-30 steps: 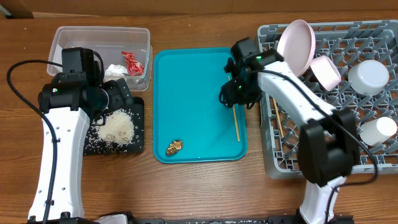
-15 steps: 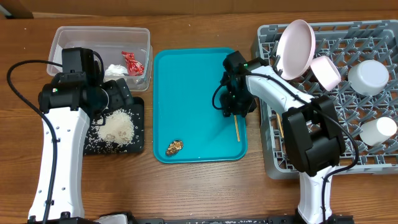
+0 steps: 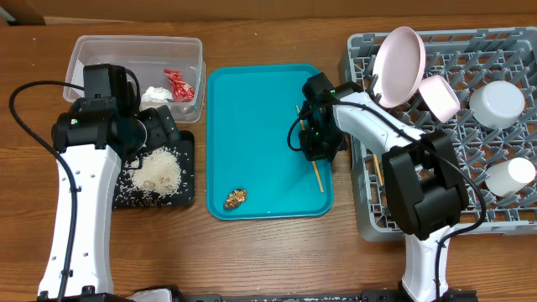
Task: Sort waste into correct bins and load items into the dishwasher
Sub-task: 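Return the right gripper to the teal tray and grasp the second chopstick, then carry the chopstick with the right gripper and lay it in the rack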
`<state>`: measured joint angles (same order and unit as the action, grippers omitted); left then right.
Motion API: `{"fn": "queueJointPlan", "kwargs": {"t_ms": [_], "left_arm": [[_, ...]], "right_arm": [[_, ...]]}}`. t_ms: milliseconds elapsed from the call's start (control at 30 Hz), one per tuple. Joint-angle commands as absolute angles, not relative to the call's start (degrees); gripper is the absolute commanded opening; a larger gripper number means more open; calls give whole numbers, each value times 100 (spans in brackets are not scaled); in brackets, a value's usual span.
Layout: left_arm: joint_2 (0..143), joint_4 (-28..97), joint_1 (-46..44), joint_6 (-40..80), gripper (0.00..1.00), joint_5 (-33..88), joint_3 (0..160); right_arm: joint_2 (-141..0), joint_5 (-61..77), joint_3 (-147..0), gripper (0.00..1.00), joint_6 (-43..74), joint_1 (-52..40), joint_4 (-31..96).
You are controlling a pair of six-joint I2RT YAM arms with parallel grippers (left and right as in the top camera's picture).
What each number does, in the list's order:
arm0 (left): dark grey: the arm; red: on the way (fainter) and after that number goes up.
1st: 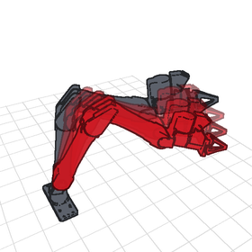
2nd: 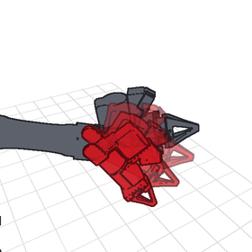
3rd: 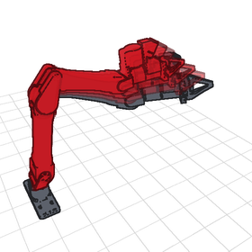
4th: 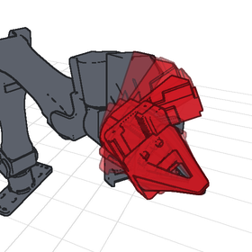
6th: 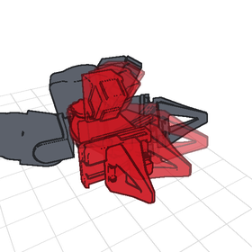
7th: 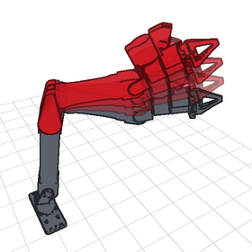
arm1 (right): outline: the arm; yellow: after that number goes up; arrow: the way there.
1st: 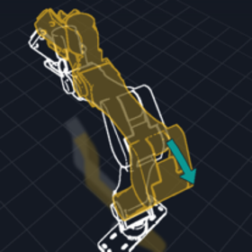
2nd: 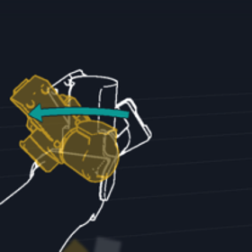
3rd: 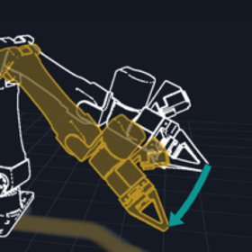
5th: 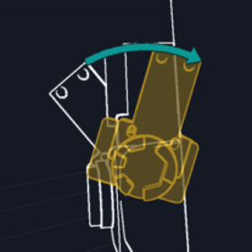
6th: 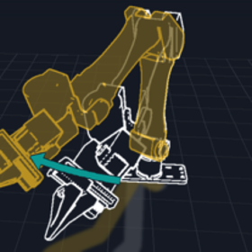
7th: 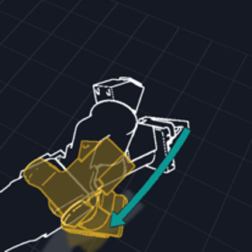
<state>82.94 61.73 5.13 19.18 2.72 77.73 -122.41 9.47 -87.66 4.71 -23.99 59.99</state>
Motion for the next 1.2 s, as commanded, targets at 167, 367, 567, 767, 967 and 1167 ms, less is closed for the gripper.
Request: {"fn": "queueJointPlan", "kwargs": {"t_ms": [167,367,567,767,967,1167], "left_arm": [[8315,6193,523,1933,91,237,7815],[8315,6191,523,1931,91,235,7815],[8315,6193,523,1931,91,237,7815],[8315,6191,523,1931,92,235,7815],[8315,6189,523,1933,92,237,7815],[8315,6189,523,1931,92,235,7815]], "right_arm": [[-12433,910,-8545,4,615,-2412,6003],[-12403,910,-8709,4,626,-2410,6392],[-11915,906,-9411,4,598,-2403,6938],[-11048,705,-10038,4,427,-2318,7129],[-10479,-604,-10130,4,268,-1966,7426],[-10497,-681,-9924,4,-30,-1332,7651]]}}
